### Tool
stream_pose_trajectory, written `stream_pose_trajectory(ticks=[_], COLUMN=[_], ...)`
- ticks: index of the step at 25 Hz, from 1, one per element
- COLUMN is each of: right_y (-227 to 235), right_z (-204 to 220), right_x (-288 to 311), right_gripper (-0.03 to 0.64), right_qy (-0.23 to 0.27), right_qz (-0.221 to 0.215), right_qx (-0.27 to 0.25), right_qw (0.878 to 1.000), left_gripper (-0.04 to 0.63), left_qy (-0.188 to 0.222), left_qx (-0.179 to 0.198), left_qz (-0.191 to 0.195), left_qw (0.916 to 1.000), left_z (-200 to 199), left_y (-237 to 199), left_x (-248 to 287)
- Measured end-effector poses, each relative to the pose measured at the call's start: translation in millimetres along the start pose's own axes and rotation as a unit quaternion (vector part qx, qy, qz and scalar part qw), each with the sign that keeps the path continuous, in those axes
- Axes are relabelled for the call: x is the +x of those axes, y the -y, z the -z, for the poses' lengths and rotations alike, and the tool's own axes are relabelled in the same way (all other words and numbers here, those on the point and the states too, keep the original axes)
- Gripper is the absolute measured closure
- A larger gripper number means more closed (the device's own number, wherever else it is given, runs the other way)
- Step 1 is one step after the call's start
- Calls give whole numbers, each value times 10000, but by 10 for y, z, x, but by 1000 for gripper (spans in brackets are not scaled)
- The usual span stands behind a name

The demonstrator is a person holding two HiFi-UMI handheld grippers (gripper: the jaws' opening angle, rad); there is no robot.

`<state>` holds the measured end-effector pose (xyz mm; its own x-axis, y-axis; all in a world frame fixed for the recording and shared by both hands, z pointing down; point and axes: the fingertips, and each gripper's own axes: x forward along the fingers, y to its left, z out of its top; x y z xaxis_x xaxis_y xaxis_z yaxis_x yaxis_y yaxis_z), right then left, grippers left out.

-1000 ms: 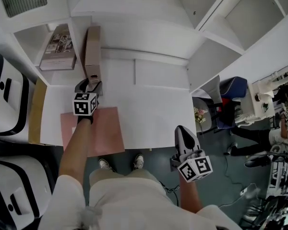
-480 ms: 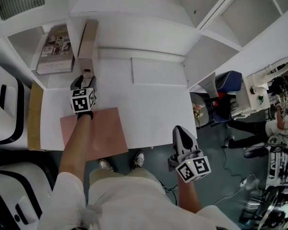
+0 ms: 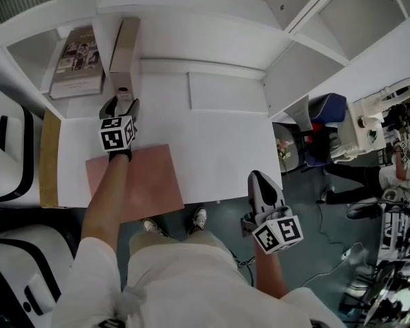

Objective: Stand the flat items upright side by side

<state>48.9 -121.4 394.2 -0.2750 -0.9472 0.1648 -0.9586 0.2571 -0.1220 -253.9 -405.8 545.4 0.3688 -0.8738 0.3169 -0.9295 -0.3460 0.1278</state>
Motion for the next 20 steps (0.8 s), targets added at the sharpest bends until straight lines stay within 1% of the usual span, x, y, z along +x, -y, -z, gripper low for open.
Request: stream_pose_trajectory(ticks=[1, 2, 8, 13, 15, 18, 20], right_y=[2, -2, -84, -196, -245, -294, -303], right_z=[4, 7, 17, 95, 122, 157, 186], right_x=[-7, -12, 72, 210, 260, 291, 295], right_gripper=[614, 614, 614, 614, 614, 614, 614], right_qy=[-2, -3, 79, 181, 212, 204, 173], right_qz=[-8, -23, -280, -562, -723, -999, -1182], right_qx=[6, 15, 61, 266, 336, 408, 440], right_qw=[10000, 10000, 9996, 9979, 9966, 9940, 9919], left_gripper=[251, 221, 215, 215, 215, 215, 209], left_qy=[4, 8, 21, -98, -192, -399, -568], left_qx=[98, 197, 668, 1205, 1444, 1973, 2236], left_qz=[93, 172, 436, 633, 675, 762, 793], left_qw=[9999, 9997, 9968, 9906, 9870, 9766, 9698], left_z=[3, 9, 68, 199, 289, 467, 633], left_y=[59, 116, 347, 473, 509, 627, 688], left_x=[-10, -39, -370, -784, -964, -1265, -1480])
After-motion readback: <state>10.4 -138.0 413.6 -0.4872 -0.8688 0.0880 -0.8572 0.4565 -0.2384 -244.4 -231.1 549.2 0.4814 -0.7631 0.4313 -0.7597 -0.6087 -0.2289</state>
